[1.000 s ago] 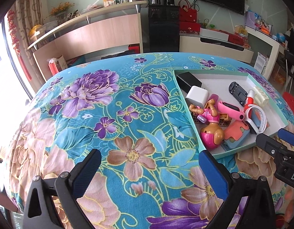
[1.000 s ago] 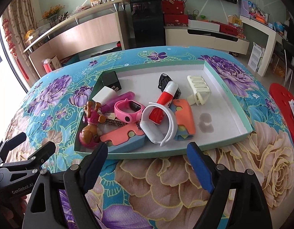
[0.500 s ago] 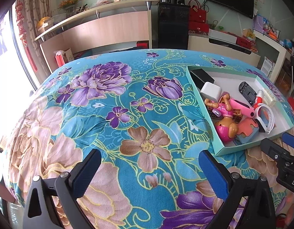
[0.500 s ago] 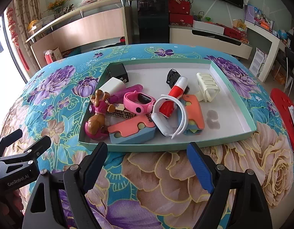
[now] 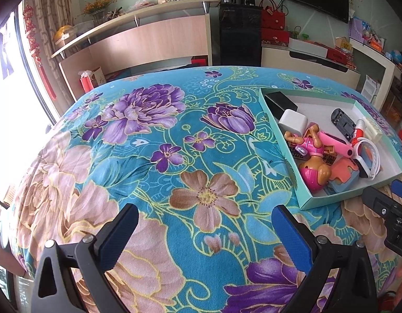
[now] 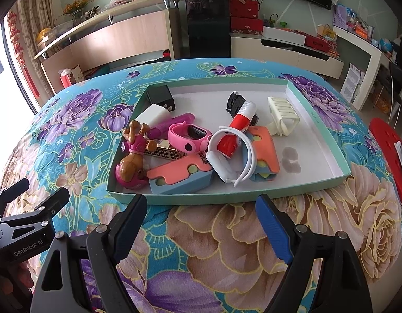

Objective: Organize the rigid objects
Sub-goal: 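Withdraw both open tools away from the tray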

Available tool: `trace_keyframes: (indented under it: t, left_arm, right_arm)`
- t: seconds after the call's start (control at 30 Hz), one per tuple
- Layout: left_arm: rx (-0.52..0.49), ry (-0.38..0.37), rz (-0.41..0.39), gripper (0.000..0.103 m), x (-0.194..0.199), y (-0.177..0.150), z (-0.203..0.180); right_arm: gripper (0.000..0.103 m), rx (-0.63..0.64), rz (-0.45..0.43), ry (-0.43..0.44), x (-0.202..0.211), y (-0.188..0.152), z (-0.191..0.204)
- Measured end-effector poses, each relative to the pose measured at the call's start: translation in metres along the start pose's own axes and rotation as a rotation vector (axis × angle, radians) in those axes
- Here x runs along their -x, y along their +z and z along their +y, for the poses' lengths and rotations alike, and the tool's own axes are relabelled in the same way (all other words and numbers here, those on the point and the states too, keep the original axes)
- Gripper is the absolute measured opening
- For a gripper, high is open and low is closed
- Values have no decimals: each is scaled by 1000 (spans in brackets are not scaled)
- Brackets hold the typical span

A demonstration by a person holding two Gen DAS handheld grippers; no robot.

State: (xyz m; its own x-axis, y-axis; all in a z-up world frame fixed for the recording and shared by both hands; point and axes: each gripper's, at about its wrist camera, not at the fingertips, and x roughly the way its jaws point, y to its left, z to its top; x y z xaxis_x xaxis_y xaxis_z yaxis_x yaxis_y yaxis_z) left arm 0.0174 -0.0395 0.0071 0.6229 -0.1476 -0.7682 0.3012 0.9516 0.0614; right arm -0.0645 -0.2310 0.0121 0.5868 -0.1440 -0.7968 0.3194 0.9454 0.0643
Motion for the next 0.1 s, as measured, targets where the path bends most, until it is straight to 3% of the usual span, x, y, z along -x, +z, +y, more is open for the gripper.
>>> trace_keyframes:
  t: [0.1]
  left_arm:
    - [0, -6, -4, 103, 2, 0, 1]
  right_arm:
    - [86, -3, -2, 0, 1, 0, -1]
